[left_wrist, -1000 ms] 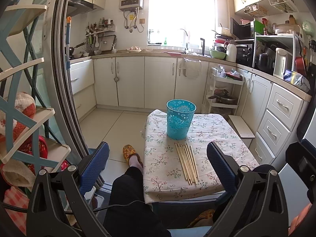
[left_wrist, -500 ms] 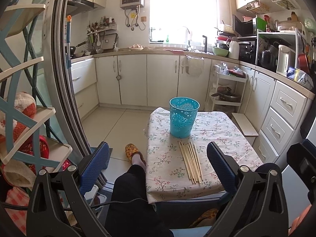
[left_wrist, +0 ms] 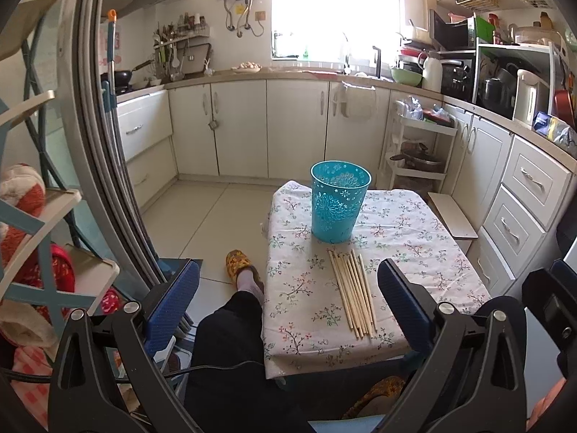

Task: Organize utensils
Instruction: 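Move both tools over the table toward the wooden chopsticks, then lower the left tool onto one chopstick and close its fingers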

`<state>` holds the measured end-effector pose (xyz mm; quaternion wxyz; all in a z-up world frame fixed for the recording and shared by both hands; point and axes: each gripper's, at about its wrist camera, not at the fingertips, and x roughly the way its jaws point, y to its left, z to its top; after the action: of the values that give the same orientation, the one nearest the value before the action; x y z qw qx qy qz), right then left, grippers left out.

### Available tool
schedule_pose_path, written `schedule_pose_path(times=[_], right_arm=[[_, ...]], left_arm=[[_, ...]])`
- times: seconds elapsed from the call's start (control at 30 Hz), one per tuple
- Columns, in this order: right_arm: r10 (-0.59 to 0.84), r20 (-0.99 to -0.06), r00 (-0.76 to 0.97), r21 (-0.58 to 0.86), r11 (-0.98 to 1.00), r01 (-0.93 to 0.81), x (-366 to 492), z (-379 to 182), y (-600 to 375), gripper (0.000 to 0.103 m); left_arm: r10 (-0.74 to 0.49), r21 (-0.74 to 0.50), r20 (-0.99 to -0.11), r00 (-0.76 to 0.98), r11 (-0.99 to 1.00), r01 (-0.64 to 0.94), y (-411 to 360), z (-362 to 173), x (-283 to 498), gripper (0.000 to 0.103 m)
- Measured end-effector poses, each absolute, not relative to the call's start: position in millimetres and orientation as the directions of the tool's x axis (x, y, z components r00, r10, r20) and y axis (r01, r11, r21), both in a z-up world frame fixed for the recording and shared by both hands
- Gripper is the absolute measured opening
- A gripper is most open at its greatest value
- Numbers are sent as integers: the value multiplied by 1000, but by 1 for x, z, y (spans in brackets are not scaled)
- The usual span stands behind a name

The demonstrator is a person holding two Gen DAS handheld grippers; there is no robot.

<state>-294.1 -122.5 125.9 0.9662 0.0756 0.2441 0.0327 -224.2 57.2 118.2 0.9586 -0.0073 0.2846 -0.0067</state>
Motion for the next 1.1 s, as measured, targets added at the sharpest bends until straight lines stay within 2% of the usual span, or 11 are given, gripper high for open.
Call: schedule_pose_path(times=[0.6, 0.8, 0.83, 0.97, 1.03, 1.1], right_arm=[[76, -583, 809, 149, 989, 15, -211, 83, -127, 97], [38, -633, 773, 122, 991, 51, -171, 51, -140, 97], [34, -650, 759, 119, 991, 57, -161, 42, -144, 94], [42, -717, 695, 113, 992, 56, -128, 7, -153, 69], [65, -748, 661, 128, 991, 48, -111, -10, -154, 60], [77, -773, 630, 126, 991, 34, -94, -27, -153, 55]], left_arm=[[-13, -35, -646, 763, 999, -12, 52, 75, -132, 95], [-30, -61, -715, 698, 998, -19, 47, 38, -89, 95], [-29, -60, -724, 689, 998, -21, 46, 31, -82, 95], [-16, -44, -771, 636, 999, -28, 40, -1, -52, 95], [-6, -35, -793, 609, 999, -36, 37, -18, -37, 95], [-4, -35, -809, 588, 999, -41, 35, -31, -26, 95]])
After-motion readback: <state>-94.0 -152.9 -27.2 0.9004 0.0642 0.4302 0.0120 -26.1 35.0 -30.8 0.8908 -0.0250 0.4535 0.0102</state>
